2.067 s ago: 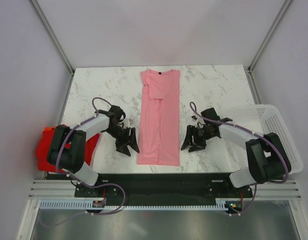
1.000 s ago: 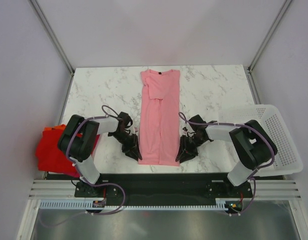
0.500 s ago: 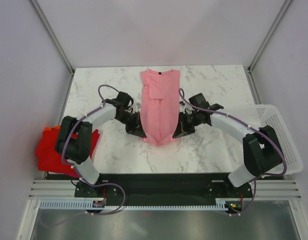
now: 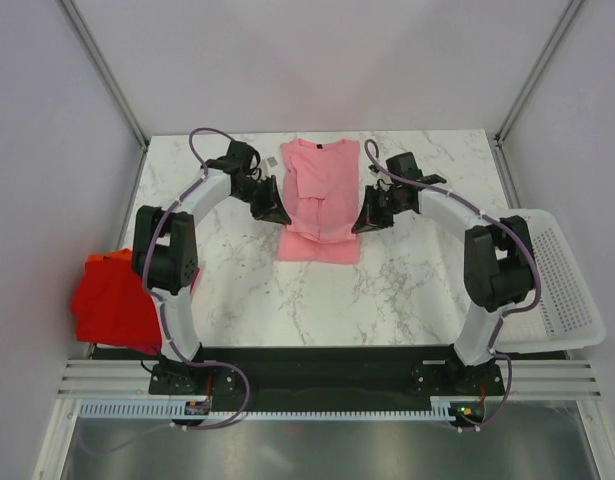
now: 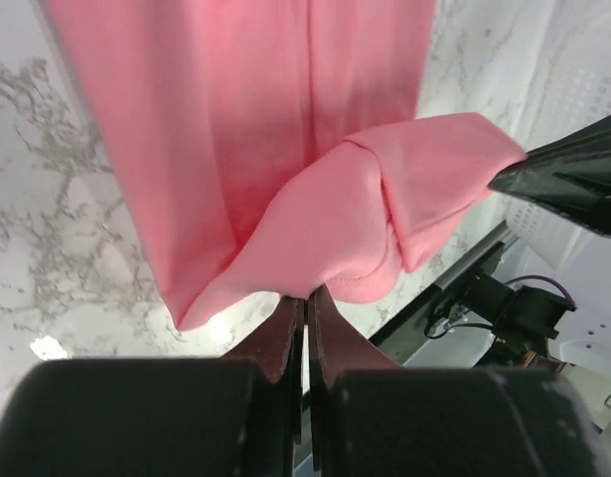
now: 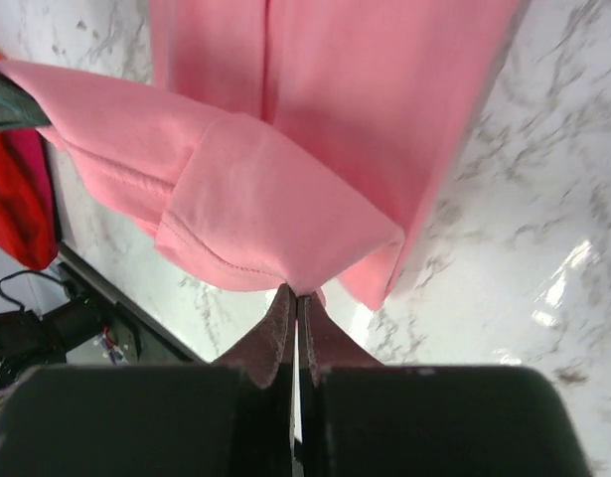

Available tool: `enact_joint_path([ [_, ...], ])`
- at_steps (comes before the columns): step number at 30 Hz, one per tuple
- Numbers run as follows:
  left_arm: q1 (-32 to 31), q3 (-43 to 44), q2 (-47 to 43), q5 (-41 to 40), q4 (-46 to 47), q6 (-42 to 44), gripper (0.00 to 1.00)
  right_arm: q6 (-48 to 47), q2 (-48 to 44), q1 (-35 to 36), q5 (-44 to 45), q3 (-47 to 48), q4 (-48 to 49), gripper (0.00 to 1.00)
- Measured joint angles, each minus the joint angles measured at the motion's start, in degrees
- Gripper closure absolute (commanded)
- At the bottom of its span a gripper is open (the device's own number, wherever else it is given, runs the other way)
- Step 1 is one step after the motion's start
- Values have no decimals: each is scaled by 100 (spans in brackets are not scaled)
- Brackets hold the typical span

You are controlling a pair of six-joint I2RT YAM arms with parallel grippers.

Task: Fold and stack the t-shirts
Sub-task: Fold the tshirt

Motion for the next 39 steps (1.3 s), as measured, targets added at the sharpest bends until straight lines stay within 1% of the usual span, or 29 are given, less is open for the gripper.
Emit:
enact_joint_path([
  [7,0,612,835,-90,-24,120,98,-269,785,-140,208,859,52,100],
  [12,7,920,1060,-146,-13,151,98,-424,1154,-140,299,1211,127,100],
  [17,17,957,1113,-295,-20,160,98,-494,1523,-140,376,1497,136,99],
  [18,22,957,1115,-348,-20,162,94,-516,1587,-140,398,1554,131,92],
  [19,22,957,1119,-382,-20,175,87,-529,1639,-140,413,1602,129,84],
  [20,22,957,1121,-407,-20,195,79,-551,1681,-140,442,1650,129,74],
  [21,22,957,1126,-459,-22,219,66,-573,1720,-140,472,1705,120,61],
  [22,22,960,1126,-529,-26,262,63,-610,1744,-140,501,1757,122,53],
  [23,24,964,1126,-588,-44,278,57,-647,1757,-140,555,1825,114,50],
  [24,35,966,1126,-680,-66,293,45,-695,1757,-140,603,1873,109,48],
  [26,66,964,1093,-804,-125,354,32,-787,1668,-144,691,1939,114,46],
  [27,101,929,1034,-870,-160,369,27,-822,1582,-153,732,1930,79,46],
  [30,269,568,605,-938,-219,378,28,-866,1019,-238,750,1532,59,45],
  [32,389,264,258,-831,-245,389,30,-841,435,-334,695,988,52,45],
  [35,553,-210,-155,-457,-262,435,32,-695,-313,-463,507,37,111,45],
  [37,566,-509,-227,-186,-238,452,32,-538,-509,-507,341,-540,162,45],
  [39,542,-789,-199,31,-256,450,33,-352,-446,-509,179,-1001,214,45],
])
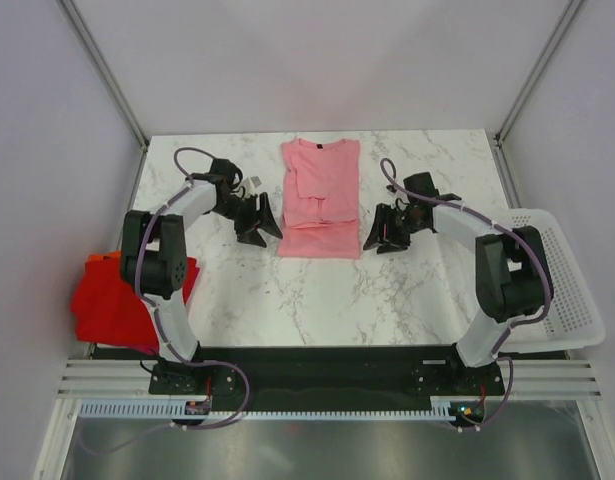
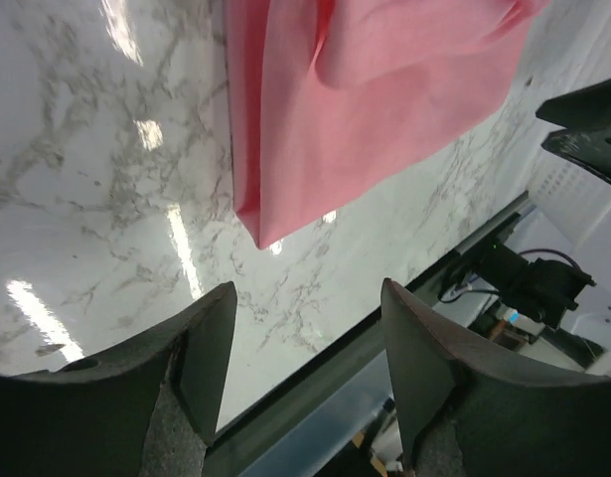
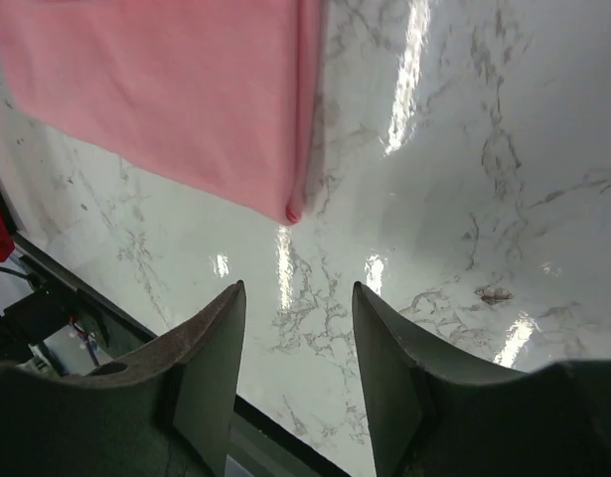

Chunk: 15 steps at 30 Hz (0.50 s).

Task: Fold and stack the t-shirts
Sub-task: Fold the tshirt

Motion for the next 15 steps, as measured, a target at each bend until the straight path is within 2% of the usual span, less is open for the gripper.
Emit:
enact_joint_path([
  [4,-55,-385,173,302,-57,-2,34,302,372,2,-284,-330,76,45],
  [15,-105,-398,715,446,13,-20,38,782,927,7,-715,-212,715,45],
])
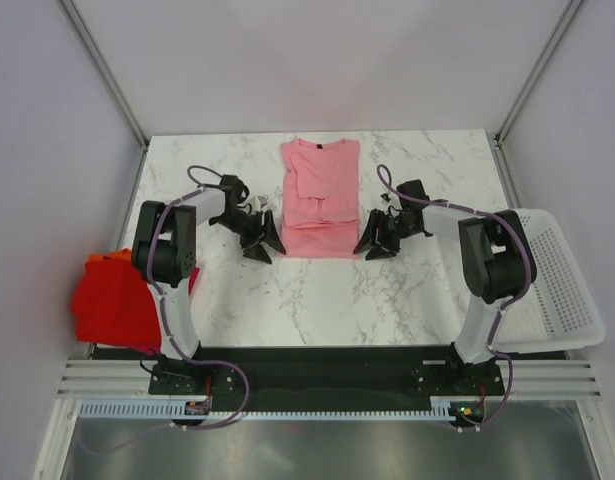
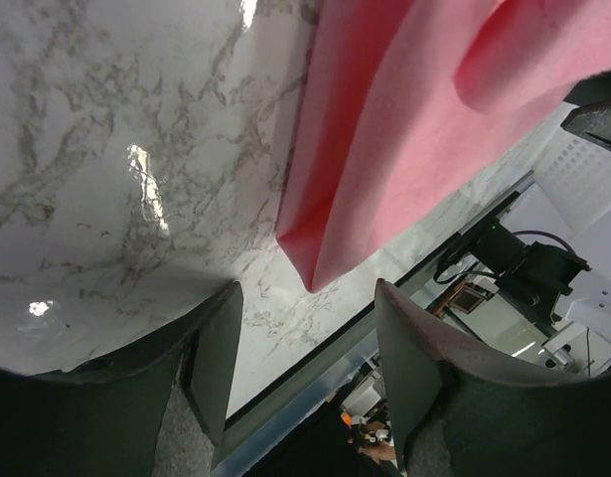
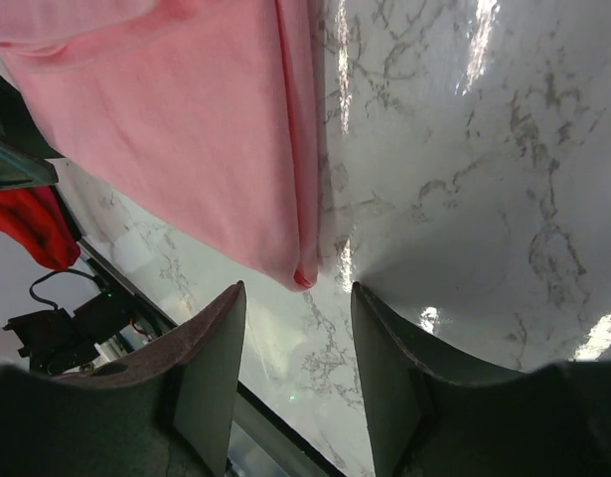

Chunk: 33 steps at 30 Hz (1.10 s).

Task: Fold and stack the t-shirts
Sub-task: Fold the tshirt

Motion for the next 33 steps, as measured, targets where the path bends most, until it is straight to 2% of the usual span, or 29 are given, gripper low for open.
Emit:
enact_joint_path([
  [7,-50,157,212,68,0,-31,41,131,197,55,-173,118,94,49],
  [12,-109,302,341,74,57,-44,51,229,310,153,-267,160,129,53],
  [13,-114,302,350,74,68,-44,54,245,337,179,-304,173,136,59],
  [14,-114,302,356,72,76,-46,66,247,352,199,-319,179,142,64],
  [15,-114,302,376,74,90,-68,73,245,369,229,-313,179,162,69],
  [16,-122,302,400,72,103,-76,80,240,400,254,-315,179,164,82],
  [17,-129,302,420,66,109,-70,93,240,424,267,-313,179,166,90],
  [18,-133,302,428,68,114,-98,98,238,450,282,-308,179,164,98],
  [27,-138,278,280,92,120,-98,98,131,170,151,-337,186,15,100],
  [33,-140,72,-699,219,111,-118,98,-144,-741,-85,-470,315,-407,100],
])
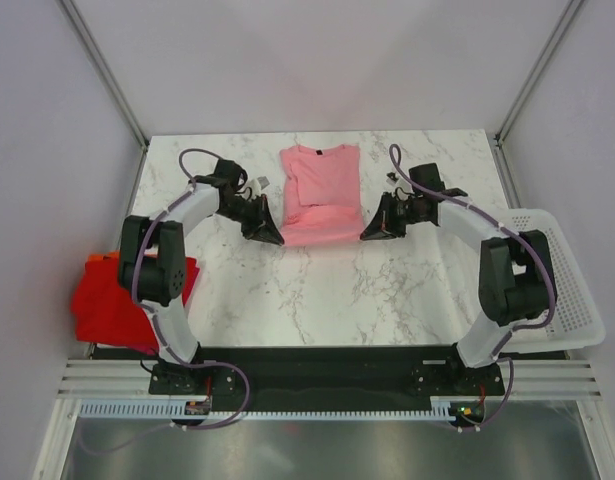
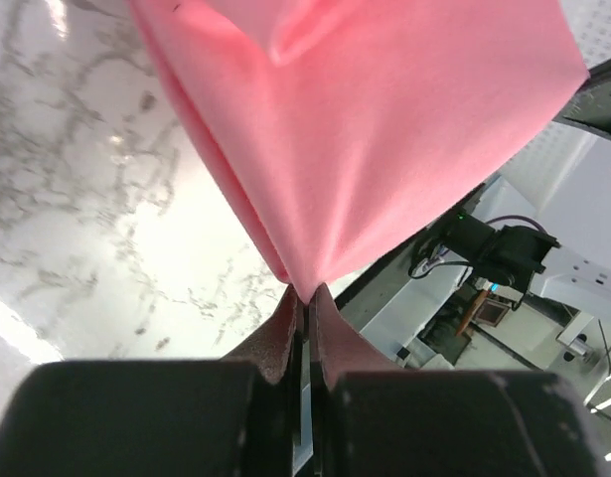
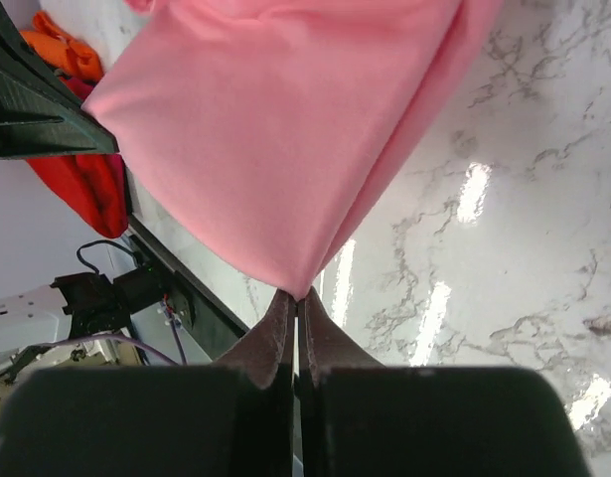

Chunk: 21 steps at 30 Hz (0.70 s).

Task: Fold and stack the t-shirts
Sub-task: Fold the tshirt

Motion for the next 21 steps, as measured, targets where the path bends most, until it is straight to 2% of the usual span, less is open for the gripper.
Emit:
enact_joint_path([
  [6,-35,-361,-789,133,17,-17,98,-63,-758,-11,-55,-184,-166,100],
  [14,-74,-750,-903,109,28,-20,98,-92,-898,-2,-55,-442,-269,100],
  [17,-74,-299,-634,4,-61,2,98,-214,-682,-2,-2,-205,-278,100],
  [21,-66,1248,332,-197,-63,153,98,-450,118,-59,120,857,-254,100],
])
